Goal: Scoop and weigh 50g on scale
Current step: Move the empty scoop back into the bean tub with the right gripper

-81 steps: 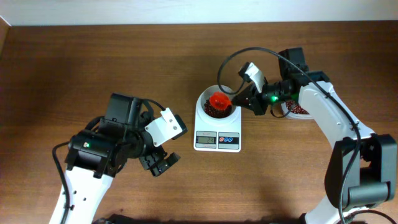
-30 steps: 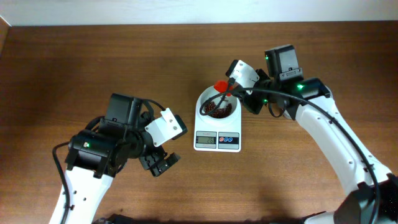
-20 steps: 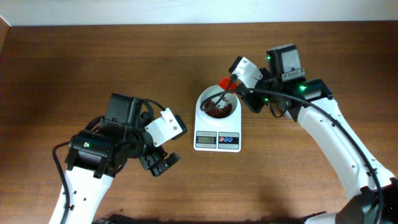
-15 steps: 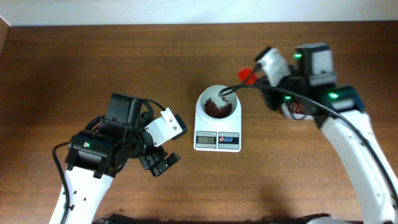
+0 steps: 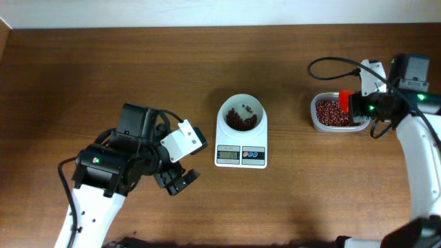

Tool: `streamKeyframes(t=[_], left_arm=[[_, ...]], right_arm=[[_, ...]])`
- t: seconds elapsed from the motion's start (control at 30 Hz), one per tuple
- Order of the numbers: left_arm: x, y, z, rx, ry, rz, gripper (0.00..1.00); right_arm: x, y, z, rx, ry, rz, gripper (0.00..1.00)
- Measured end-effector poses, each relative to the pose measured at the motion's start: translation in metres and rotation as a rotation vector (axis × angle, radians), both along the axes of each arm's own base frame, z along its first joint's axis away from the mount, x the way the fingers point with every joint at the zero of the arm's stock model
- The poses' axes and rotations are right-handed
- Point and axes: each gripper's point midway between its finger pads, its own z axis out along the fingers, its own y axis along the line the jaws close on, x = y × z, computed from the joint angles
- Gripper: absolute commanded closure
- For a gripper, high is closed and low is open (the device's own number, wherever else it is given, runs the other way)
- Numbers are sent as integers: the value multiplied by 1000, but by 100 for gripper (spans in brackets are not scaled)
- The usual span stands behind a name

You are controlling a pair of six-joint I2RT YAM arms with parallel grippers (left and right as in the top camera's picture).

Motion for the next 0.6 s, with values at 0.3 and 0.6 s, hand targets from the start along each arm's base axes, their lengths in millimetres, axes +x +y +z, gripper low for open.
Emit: streamKeyframes(t=[0.3,0.6], left_arm=[[0,0,0,0,0,0,1],[0,0,0,0,0,0,1]], right_arm=[[7,-8,-77,12,202,-38,96],[5,-4,-75,207,190,-47,96]])
